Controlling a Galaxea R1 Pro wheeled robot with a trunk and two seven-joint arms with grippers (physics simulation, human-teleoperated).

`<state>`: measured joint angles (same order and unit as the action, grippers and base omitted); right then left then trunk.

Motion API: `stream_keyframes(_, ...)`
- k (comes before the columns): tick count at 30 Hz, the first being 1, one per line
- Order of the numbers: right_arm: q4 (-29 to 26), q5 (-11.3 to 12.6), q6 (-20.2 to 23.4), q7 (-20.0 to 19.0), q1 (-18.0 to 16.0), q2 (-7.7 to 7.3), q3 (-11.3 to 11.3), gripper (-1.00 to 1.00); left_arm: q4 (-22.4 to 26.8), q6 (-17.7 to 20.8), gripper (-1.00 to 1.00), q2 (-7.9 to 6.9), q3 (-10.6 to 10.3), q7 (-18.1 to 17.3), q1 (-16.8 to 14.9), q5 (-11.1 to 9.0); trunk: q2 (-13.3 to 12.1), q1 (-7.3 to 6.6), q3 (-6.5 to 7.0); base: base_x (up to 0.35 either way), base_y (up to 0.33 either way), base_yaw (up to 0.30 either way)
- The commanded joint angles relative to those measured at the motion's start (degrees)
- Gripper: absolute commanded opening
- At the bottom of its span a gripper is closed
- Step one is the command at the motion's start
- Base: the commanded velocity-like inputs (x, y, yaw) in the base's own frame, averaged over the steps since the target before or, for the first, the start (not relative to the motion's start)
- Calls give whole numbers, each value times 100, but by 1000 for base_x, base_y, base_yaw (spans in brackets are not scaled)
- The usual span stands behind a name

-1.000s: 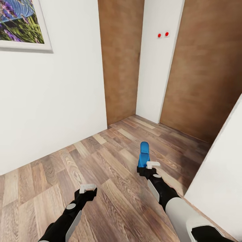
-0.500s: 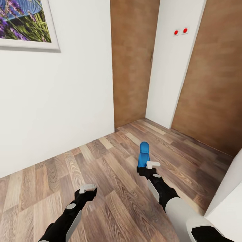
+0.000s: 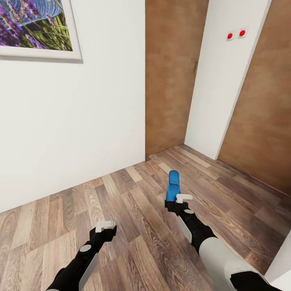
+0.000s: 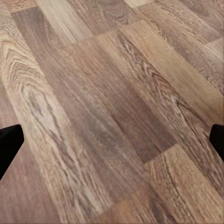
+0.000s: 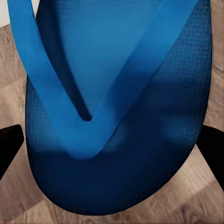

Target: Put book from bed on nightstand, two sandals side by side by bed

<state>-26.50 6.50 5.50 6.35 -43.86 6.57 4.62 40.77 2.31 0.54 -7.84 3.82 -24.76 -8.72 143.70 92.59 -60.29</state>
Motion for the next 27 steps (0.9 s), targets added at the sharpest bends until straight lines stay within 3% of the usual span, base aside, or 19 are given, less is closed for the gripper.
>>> stream_keyframes(1,-13,62,30,42,0,-6,46,-100,10,24,100,-5,-26,38,-2,-60,2,1,-5,220,-211,176)
stream_keyframes(11,-13,62,30,44,0,-6,46,-100,10,25,100,-10,-24,33,-2,-68,2,1,-5,246,-193,176)
stream_keyframes(27,-13,62,30,50,0,-6,46,-100,10,24,100,-2,-24,35,-2,-67,2,1,-5,247,-13,201)
